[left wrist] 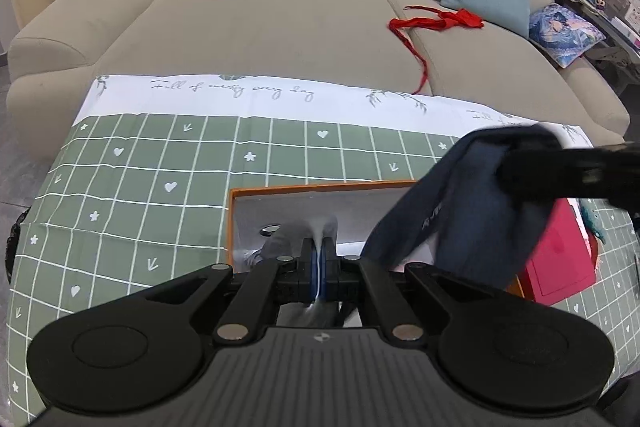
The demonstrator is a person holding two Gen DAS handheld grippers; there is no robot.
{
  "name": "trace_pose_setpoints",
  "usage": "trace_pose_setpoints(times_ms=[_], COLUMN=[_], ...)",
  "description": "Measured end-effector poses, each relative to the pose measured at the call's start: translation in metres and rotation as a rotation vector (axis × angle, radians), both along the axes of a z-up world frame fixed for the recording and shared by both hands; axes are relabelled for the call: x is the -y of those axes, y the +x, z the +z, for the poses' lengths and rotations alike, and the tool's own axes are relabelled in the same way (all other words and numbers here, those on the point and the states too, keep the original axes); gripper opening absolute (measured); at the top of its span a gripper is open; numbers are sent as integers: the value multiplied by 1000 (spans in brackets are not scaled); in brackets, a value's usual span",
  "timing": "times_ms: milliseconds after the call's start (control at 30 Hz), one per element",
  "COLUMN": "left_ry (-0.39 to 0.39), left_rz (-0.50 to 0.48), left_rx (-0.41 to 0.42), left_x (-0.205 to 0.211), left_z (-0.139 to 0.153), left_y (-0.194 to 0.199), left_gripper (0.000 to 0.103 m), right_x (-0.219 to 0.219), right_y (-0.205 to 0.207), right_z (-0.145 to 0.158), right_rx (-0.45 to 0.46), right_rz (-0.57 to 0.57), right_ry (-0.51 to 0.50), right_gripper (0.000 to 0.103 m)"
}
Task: Organize soft objects
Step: 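Carry the grey cloth with the left gripper while the right gripper carries the navy cloth to the box, then open both grippers to drop the cloths into the white box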
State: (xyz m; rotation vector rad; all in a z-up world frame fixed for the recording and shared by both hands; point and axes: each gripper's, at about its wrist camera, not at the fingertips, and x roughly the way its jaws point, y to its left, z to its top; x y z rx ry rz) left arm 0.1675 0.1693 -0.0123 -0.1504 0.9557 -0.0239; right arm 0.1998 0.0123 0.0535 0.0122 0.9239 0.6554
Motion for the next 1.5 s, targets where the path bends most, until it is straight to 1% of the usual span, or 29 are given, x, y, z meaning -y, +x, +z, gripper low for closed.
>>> trace_pose_setpoints(times_ms=[67, 133, 267, 367, 500, 567, 600, 633, 667, 700, 733, 767, 800, 900, 933, 1000, 1033, 1067, 1100, 1133, 1167, 1233, 1300, 1433, 1500], left_ry=[-1, -13, -76, -80, -84, -93, -91, -76, -56, -43, -40, -47, -48, -2, 8, 7, 5, 8, 16, 32, 49, 53, 46, 92, 104], left_rz=[-12, -24, -35, -55, -28, -25, -21, -18, -15, -12, -10, -12, -13, -3, 2, 6, 9, 14, 21, 31, 42, 64, 74, 85, 94], left_rx=[2, 8, 4, 19, -5, -18, -23, -27, -36, -44, -48, -46, -41, -28, -24, -17, -17, -19, -23, -34, -45, -35, -24, 2, 20], left_x=[3, 6, 11, 15, 14, 13, 13, 13, 14, 16, 17, 17, 18, 20, 20, 21, 20, 20, 21, 21, 21, 19, 17, 23, 26], left_z=[-2, -6, -13, -16, -23, -26, -27, -28, -28, -27, -27, -26, -25, -21, -19, -16, -14, -13, -11, -10, -9, -5, 0, 12, 20], left_y=[0, 0, 0, 2, 8, 8, 8, 8, 8, 6, 5, 5, 4, 2, 1, -2, -3, -3, -2, -2, -2, -4, -8, -16, -22], left_gripper=[2, 2, 2, 2, 4, 8, 9, 16, 33, 46, 66, 68, 69, 76, 76, 79, 82, 85, 85, 86, 89, 90, 90, 90, 90], right_x=[1, 4, 14, 13, 12, 11, 11, 10, 9, 8, 7, 7, 7, 8, 9, 10, 10, 11, 11, 13, 15, 19, 21, 26, 32], right_y=[5, 12, 21, 23, 21, 23, 23, 23, 22, 22, 22, 22, 22, 21, 20, 20, 20, 20, 21, 21, 20, 20, 18, 13, 11], right_z=[-15, -31, -60, -70, -74, -75, -76, -76, -76, -76, -76, -77, -77, -74, -73, -69, -68, -66, -63, -61, -59, -55, -51, -41, -35], right_rx=[-11, -42, -81, -95, -91, -99, -97, -95, -94, -91, -91, -91, -91, -87, -85, -82, -82, -81, -80, -80, -81, -96, -86, -44, -40], right_rz=[-10, -11, -32, -20, -2, 2, 3, 9, 20, 24, 25, 23, 22, 30, 34, 38, 40, 38, 39, 36, 32, 35, 26, -1, -18], right_ry=[-47, -57, -77, -73, -84, -87, -89, -92, -95, -96, -97, -100, -102, -99, -98, -93, -93, -96, -99, -93, -78, -43, -47, -55, -41], right_gripper=[0, 0, 0, 0, 0, 4, 4, 4, 4, 5, 8, 7, 8, 8, 8, 8, 9, 14, 21, 35, 42, 46, 50, 66, 69])
